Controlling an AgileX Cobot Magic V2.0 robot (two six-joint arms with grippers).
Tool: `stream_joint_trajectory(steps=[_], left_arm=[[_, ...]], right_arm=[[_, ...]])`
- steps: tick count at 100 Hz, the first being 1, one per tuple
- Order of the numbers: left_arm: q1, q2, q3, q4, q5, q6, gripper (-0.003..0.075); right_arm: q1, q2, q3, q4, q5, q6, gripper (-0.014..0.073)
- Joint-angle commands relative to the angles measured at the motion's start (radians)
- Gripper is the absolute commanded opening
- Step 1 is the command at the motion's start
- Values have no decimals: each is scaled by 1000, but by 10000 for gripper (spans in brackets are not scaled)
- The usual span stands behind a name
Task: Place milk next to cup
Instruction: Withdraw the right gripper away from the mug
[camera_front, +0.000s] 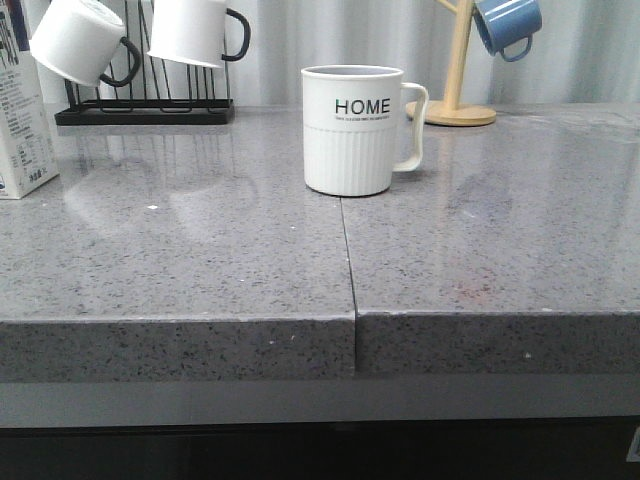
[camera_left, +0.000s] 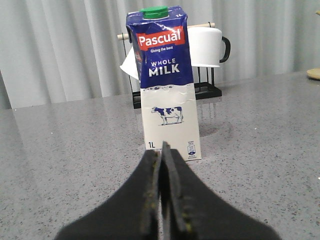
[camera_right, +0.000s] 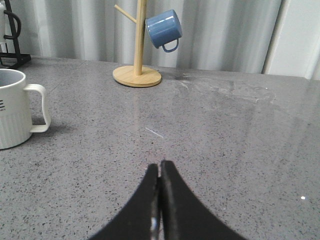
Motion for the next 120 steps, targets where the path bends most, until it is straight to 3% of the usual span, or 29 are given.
stream_joint_trajectory(steps=[1, 63, 99, 120], left_arm=[[3, -33, 51, -7, -79, -8, -21], [3, -33, 51, 5, -81, -3, -21], [3, -33, 50, 15, -249, -4, -21], [3, 10, -23, -190, -119, -4, -21]], right_arm=[[-8, 9, -27, -12, -71, 2, -120], [-8, 9, -27, -12, -71, 2, -120], [-8, 9, -27, -12, -71, 2, -120], [-8, 9, -27, -12, -71, 2, -120]])
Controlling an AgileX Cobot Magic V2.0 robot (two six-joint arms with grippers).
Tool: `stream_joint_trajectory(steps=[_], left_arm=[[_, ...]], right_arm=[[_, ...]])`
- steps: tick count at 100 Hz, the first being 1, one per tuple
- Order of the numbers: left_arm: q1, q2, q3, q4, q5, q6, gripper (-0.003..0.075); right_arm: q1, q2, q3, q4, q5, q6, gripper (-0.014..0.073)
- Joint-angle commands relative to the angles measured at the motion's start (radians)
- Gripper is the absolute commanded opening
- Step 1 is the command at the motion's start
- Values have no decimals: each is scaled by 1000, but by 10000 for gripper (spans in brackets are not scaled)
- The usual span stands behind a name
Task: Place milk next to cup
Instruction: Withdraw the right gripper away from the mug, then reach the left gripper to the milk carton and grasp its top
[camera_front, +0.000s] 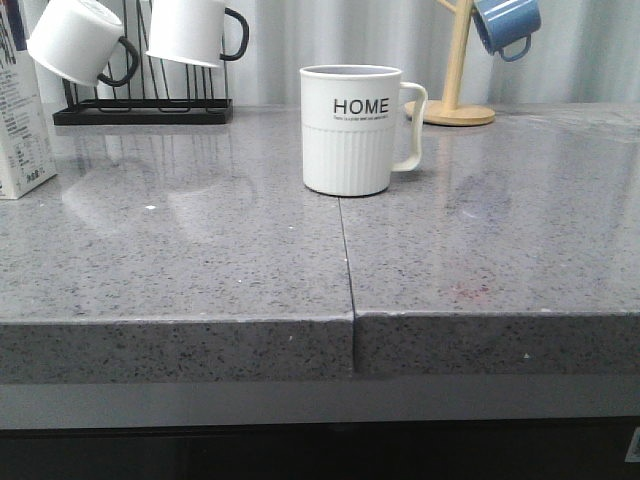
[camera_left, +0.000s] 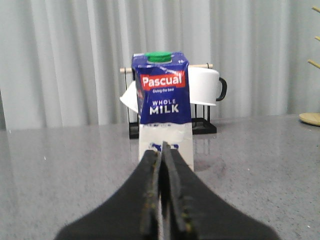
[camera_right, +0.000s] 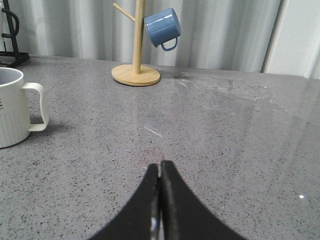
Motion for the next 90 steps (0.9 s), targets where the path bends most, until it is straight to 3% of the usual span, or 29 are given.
stream_joint_trajectory(steps=[1, 23, 52, 90], left_arm=[[3, 18, -29, -99, -9, -4, -21], [3, 228, -228, -99, 78, -2, -21], [3, 568, -524, -76, 309, -2, -21], [3, 758, -556, -78, 141, -2, -20]], right_arm=[[-8, 9, -27, -8, -74, 0, -120], [-8, 9, -27, -8, -74, 0, -120], [-8, 9, -27, -8, -74, 0, -120], [-8, 9, -27, -8, -74, 0, -120]])
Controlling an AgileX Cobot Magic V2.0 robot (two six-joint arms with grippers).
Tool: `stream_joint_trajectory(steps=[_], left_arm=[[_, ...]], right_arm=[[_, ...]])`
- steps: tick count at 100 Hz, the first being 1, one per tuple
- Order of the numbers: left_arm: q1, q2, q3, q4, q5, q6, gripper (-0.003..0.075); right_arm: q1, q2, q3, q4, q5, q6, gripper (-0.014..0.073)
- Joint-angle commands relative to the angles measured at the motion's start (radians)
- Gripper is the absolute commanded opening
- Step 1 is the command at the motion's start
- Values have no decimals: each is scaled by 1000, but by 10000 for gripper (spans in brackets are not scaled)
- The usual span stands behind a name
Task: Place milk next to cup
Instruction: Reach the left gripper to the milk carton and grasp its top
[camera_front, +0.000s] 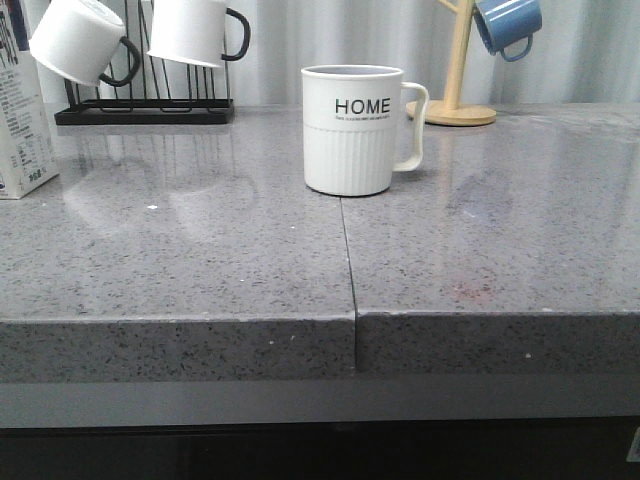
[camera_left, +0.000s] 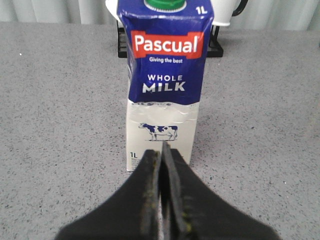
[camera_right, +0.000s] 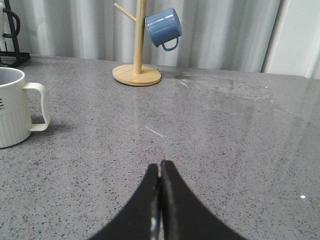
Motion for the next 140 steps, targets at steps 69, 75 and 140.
stream_joint_trajectory(steps=[69, 75, 140], left_arm=[[1, 93, -38, -13, -205, -2, 634], [1, 134, -38, -16, -234, -2, 634], [-48, 536, -229, -35, -456, -2, 634]], right_arm=[[-8, 9, -27, -8, -75, 0, -120], [-8, 9, -27, -8, -75, 0, -120], [-8, 9, -27, -8, -75, 0, -120]])
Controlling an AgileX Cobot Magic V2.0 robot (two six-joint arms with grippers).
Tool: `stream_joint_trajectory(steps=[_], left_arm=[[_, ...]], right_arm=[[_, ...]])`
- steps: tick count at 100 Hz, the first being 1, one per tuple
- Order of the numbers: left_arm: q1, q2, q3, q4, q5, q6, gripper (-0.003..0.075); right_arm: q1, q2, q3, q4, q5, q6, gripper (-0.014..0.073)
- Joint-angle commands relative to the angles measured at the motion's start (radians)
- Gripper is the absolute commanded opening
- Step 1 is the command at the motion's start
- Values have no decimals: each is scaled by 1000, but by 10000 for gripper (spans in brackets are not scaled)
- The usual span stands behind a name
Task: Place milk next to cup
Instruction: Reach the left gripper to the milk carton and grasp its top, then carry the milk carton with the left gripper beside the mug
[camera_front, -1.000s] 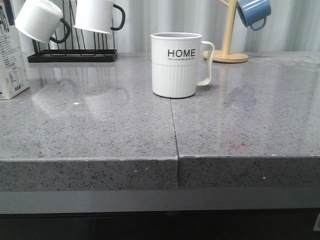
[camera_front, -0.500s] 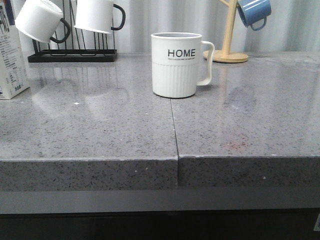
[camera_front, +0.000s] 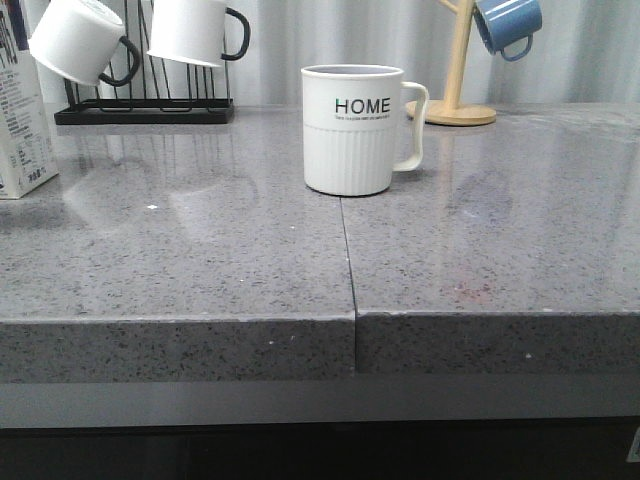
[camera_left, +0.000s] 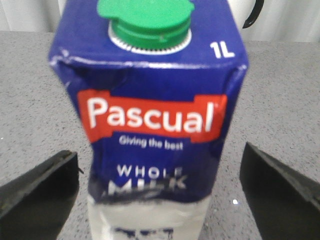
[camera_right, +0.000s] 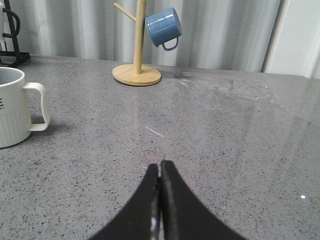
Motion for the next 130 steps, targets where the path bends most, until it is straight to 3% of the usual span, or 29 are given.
stream_joint_trajectory(steps=[1, 28, 37, 47, 59, 69, 110, 130], left_arm=[[-7, 25, -55, -10, -108, -2, 634], [11, 156, -142, -10, -143, -2, 632], [15, 176, -155, -10, -152, -2, 598], [15, 180, -155, -10, -162, -2, 490], [15, 180, -155, -10, -171, -2, 278], [15, 180, -155, -10, -178, -2, 191], [3, 104, -157, -10, -184, -2, 189], [-6, 69, -217, -25, -127, -2, 189]], right_arm=[[-8, 9, -27, -8, -75, 0, -120], [-8, 9, -27, -8, -75, 0, -120], [-8, 9, -27, -8, -75, 0, -120], [-8, 9, -27, -8, -75, 0, -120], [-8, 9, -27, -8, -75, 0, -120], [-8, 9, -27, -8, -75, 0, -120], [-8, 9, -27, -8, -75, 0, -120], [-8, 9, -27, -8, -75, 0, -120]])
